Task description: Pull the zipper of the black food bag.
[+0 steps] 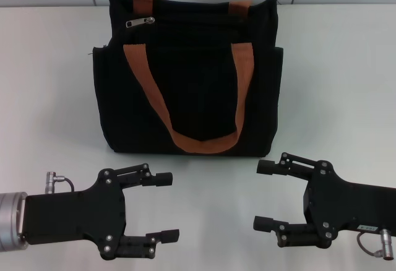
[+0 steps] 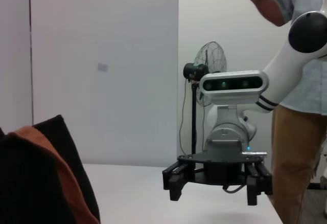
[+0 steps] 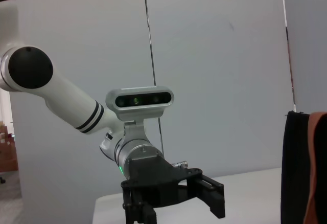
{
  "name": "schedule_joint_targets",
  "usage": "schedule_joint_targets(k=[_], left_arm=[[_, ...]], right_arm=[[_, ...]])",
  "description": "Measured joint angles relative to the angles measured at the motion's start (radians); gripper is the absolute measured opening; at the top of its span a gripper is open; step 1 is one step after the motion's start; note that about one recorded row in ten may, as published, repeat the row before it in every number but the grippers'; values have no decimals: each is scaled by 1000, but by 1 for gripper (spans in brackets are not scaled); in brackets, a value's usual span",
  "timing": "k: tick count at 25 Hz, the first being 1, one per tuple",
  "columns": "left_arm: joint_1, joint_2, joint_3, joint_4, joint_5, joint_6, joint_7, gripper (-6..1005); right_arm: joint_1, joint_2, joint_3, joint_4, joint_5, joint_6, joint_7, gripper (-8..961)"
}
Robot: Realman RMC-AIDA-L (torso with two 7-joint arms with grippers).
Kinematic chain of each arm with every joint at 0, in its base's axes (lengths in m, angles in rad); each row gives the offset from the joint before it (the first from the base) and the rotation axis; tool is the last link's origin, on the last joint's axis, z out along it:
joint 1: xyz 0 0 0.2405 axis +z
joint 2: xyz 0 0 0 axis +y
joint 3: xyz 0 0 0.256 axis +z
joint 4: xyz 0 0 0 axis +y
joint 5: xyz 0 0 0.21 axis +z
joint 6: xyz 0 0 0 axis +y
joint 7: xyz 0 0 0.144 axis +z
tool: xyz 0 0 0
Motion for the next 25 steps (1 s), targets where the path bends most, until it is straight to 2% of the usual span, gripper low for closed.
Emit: schedule_joint_targets(k=[13,14,17,19,20,22,25], left_arm=[[-1,-9,-17,-1,-3,-6,3,782],[2,-13,-98,-12,-15,-6,27,781],[3,-14,-143,-21,-23,-6,36,778],[5,-12,-370,-85,-57,-10,51,776],[5,-12,-370,-85,-57,-10,51,775],[9,-13,-503,-112,-73,-26,52,773],[7,-14,-639,-130,-89,-52,52,770]], right_arm=[[6,-2,-9,34,1,42,-5,836],[4,-2,-9,34,1,43,-5,836],[3,-1,-8,35,1,43,-5,835],[1,-1,-3,45,1,44,-5,836],[1,-1,-3,45,1,44,-5,837],[1,-1,-1,53,1,49,-5,837],[0,0,-1,63,1,56,-8,836]])
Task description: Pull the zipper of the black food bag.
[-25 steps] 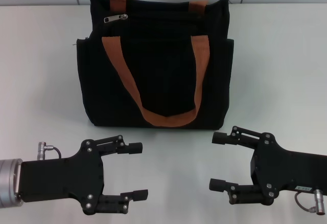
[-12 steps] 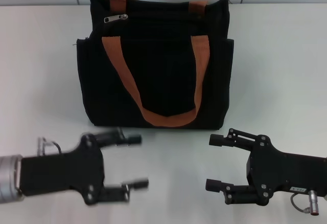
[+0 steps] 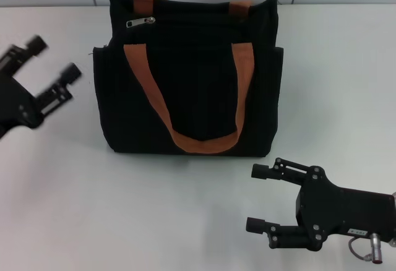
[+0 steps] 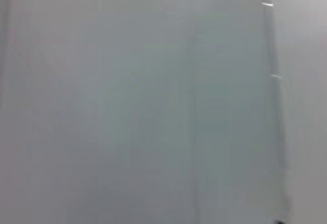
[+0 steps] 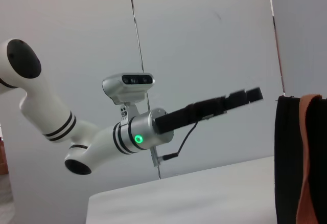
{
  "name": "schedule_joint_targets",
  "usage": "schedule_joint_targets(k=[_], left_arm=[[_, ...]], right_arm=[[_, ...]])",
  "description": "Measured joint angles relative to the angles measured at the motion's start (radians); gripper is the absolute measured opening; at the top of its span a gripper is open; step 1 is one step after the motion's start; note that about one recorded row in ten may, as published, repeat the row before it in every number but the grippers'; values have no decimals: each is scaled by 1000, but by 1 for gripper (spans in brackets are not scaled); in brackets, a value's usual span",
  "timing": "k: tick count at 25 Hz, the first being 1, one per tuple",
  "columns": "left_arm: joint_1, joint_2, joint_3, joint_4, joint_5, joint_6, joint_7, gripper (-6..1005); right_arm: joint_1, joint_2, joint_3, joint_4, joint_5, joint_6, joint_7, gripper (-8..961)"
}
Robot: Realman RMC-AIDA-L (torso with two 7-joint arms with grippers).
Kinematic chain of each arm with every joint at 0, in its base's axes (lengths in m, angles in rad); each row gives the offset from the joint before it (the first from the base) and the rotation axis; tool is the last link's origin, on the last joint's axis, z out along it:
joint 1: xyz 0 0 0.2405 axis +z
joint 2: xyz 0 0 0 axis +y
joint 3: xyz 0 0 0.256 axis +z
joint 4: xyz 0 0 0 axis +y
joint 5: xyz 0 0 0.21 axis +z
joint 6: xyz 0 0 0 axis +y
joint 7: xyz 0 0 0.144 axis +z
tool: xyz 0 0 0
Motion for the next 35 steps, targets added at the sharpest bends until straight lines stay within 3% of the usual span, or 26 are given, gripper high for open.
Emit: schedule_joint_targets(k=[3,7,9,12,16,20,27,35], left_arm=[[-18,1,-41,-8,-6,-36,0,767],[-64,-2,-55,-14,-31,-189,-3,763],[-104,3,6,-16,-8,-287,-18,762],[-118,3,70,-10,-1,-312,-22,759],[-129,-1,198,12,-6,-307,-14,755],[-157,-4,249,7,-7,-288,-14,751],[-185,-8,248,-16,-72,-269,-11,744],[-165,-8,243,-62,-156,-280,66,736]], right_arm=[[5,0,0,25,0,11,-17,835],[19,1,1,69,0,51,-50,836],[23,1,1,83,0,62,-55,836],[23,1,0,86,0,62,-55,837],[22,2,2,88,0,62,-56,836],[23,2,2,94,0,62,-63,835],[31,1,4,109,1,63,-77,836],[30,1,27,116,2,78,-77,836]])
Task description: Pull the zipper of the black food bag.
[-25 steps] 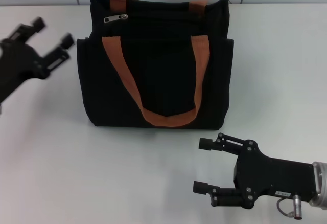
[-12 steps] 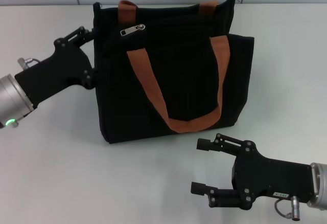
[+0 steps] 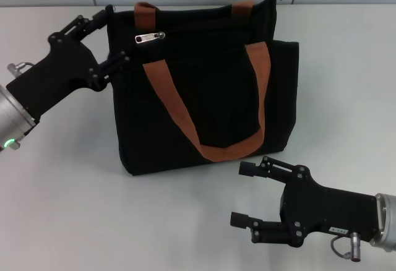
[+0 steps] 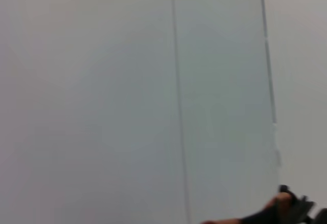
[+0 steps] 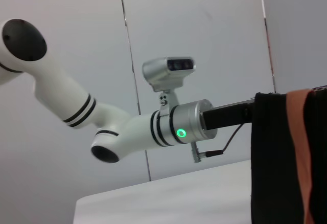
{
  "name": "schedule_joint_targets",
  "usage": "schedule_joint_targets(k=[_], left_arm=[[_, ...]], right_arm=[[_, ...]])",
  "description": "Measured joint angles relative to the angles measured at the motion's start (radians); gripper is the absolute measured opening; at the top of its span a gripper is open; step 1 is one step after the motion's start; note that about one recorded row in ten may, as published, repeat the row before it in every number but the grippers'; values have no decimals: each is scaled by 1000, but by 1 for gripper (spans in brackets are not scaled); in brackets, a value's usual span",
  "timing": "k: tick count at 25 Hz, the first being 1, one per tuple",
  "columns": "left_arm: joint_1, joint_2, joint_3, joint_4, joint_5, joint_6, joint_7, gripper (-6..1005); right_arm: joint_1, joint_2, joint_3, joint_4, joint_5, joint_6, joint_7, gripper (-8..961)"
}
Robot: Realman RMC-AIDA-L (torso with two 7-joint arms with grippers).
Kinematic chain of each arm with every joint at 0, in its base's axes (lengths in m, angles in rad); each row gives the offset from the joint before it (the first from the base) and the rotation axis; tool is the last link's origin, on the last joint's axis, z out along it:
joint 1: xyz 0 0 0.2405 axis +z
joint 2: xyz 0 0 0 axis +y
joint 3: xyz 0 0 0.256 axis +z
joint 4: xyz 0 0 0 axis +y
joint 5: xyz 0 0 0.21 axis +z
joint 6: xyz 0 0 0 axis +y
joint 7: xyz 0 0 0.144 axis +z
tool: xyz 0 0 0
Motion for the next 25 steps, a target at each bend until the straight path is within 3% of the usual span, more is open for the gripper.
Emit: schedule_joint_targets(k=[5,11,21,25], left_arm=[[21,1,-2,-48,-67,2,68,731],[31,2,3,-51,-74,1,65,543],[34,4,39,-73,-66,14,59,83],[32,0,47,-83,-65,16,46,60]], right_arm=[[5,0,3,1,1,3,0,837],[14,0,3,1,1,3,0,836],[13,0,6,9,24,6,0,836],[12,-1,10,15,39,-16,7,836]])
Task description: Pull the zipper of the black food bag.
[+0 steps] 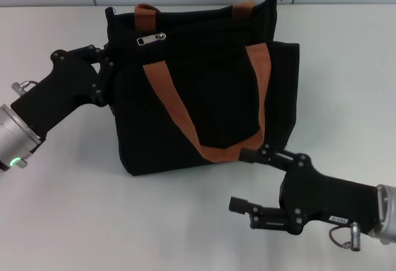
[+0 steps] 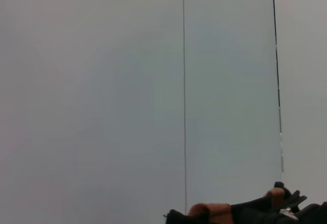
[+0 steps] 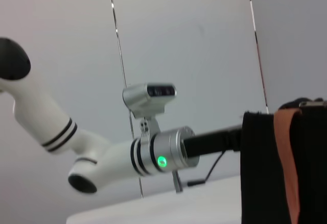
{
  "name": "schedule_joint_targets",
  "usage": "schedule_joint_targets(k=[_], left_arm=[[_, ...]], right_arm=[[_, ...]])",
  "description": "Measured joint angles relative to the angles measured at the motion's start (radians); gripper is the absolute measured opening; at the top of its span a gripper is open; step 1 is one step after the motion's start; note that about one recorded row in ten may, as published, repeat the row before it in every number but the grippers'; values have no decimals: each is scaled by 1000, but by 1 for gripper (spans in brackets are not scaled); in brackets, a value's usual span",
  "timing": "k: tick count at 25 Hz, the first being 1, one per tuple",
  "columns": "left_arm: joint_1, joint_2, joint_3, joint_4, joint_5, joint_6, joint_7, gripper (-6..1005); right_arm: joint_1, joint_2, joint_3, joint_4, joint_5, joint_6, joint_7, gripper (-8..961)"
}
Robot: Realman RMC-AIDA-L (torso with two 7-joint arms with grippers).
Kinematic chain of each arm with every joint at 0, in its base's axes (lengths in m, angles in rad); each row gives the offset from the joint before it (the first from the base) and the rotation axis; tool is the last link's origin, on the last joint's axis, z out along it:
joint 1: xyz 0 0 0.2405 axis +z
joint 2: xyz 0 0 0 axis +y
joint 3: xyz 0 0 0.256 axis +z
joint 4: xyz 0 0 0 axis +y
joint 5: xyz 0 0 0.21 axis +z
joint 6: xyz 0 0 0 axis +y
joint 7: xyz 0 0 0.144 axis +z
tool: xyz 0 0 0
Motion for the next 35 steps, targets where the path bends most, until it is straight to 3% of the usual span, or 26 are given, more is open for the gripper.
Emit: schedule_joint_targets(k=[4,7,9,10,15,17,22,28,35], left_arm=[[-15,1,-1,-14,-5,11,-99,38],[-28,3,-1,-8,-6,25,-168,21],[-41,4,-1,-5,-6,37,-217,21],[-44,4,-1,-5,-6,38,-227,21],[-48,4,-9,11,-8,78,-325,22],[-45,3,-12,18,-10,93,-356,22],[-43,4,-23,19,-11,79,-360,22],[-63,1,-24,19,-11,78,-383,26],[-101,0,-24,19,-12,81,-430,32]], right_arm=[[-11,-4,2,10,57,-68,61,836],[-14,-8,3,-16,133,-172,228,837],[3,-9,4,-108,234,-258,543,837],[3,-9,4,-108,234,-258,543,837],[66,-11,0,-227,327,-248,1035,835],[83,-9,-4,-249,328,-216,1091,835],[131,-5,-6,-255,329,-142,1055,834],[194,-1,-8,-225,330,-39,861,834],[242,-1,-17,-208,330,13,852,833]])
